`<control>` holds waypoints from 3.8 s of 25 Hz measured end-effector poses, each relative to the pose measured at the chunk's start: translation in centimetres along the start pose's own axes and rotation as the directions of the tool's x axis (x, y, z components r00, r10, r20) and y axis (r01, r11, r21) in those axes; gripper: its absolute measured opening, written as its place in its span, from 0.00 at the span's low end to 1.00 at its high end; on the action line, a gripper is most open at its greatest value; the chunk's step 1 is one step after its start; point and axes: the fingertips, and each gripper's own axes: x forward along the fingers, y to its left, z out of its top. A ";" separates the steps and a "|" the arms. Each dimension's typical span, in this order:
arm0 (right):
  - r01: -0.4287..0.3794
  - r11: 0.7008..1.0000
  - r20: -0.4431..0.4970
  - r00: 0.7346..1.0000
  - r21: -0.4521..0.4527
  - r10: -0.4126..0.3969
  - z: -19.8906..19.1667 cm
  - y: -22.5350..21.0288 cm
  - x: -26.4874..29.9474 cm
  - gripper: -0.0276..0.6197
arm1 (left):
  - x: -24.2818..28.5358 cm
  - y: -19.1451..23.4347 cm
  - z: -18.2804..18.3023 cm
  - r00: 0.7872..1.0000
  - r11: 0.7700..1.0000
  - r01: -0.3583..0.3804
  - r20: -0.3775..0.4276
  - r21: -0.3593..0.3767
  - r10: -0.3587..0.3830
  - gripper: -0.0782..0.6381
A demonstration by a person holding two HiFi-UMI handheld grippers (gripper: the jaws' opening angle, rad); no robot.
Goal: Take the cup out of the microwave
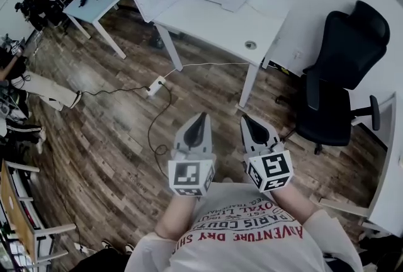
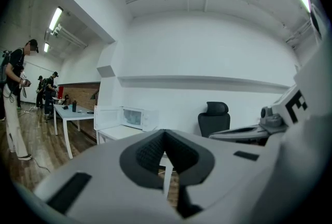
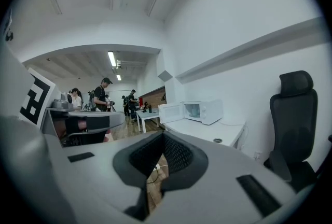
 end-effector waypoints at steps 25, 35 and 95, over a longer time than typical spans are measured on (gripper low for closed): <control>0.117 0.993 -0.010 0.993 0.031 -0.117 4.5 10.2 27.2 0.06 | 9.2 30.4 2.0 0.998 0.998 0.061 -0.030 -0.021 -0.062 0.12; 0.129 0.991 -0.031 0.991 0.016 -0.129 4.6 13.1 35.4 0.06 | 12.5 38.2 1.2 0.996 0.996 0.079 -0.039 -0.049 -0.081 0.12; 0.609 0.783 -0.072 0.793 0.125 -0.605 11.0 -28.9 72.2 0.06 | 74.5 39.7 2.4 0.798 0.816 0.577 -0.188 -0.039 -0.573 0.12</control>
